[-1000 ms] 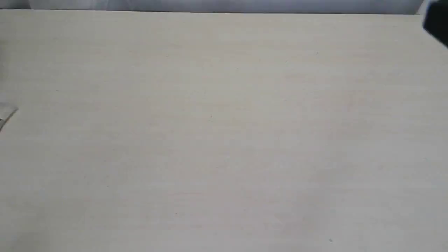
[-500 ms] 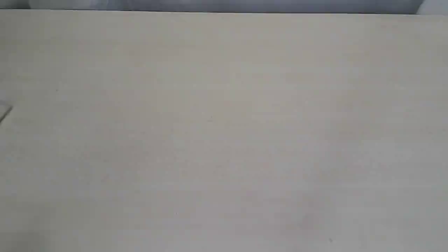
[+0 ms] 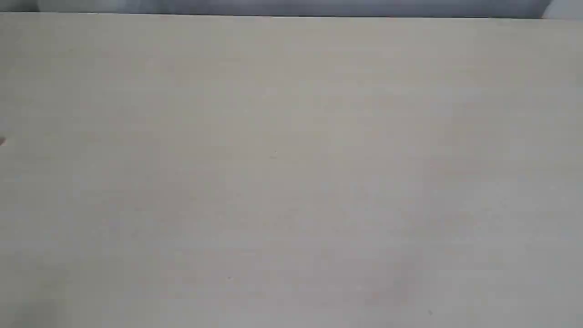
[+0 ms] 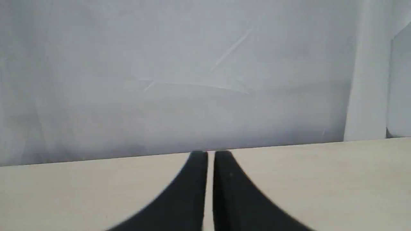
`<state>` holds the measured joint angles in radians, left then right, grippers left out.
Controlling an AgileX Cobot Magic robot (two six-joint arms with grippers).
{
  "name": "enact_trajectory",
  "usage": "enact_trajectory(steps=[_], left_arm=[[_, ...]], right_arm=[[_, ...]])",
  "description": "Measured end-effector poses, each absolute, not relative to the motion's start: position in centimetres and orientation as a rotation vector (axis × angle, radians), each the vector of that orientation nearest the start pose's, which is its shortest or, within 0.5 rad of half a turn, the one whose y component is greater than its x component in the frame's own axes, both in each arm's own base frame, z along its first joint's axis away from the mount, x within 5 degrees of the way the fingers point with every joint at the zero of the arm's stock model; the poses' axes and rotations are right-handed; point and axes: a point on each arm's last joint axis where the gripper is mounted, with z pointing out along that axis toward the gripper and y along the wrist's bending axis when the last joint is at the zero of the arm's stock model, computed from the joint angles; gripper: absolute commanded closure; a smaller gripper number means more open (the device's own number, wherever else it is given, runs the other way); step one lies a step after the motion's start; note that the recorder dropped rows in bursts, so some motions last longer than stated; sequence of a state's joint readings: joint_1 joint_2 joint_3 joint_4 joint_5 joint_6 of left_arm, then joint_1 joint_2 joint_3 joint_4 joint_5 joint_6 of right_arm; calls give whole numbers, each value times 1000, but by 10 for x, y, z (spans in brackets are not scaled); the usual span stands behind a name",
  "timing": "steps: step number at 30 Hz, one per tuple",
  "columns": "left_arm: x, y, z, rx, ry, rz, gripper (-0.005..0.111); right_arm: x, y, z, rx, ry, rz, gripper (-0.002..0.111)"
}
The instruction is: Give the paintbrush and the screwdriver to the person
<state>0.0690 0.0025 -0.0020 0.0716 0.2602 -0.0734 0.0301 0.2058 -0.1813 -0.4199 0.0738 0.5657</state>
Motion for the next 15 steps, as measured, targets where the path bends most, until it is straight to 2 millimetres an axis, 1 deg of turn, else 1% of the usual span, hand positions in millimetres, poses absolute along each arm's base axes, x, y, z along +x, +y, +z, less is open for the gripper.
enact_trajectory(steps=[2,5,7,15], left_arm=[[55,5,190,-77,1742,64,107],[55,5,190,-77,1742,64,107],[55,5,190,-77,1742,64,107],[55,5,190,-77,1742,64,107]], right_arm=[[73,1,240,92,1548,104,104],[74,5,219,7,1538,91,104],[74,7,216,-26,1527,88,104],[74,7,216,-52,1525,69,104]])
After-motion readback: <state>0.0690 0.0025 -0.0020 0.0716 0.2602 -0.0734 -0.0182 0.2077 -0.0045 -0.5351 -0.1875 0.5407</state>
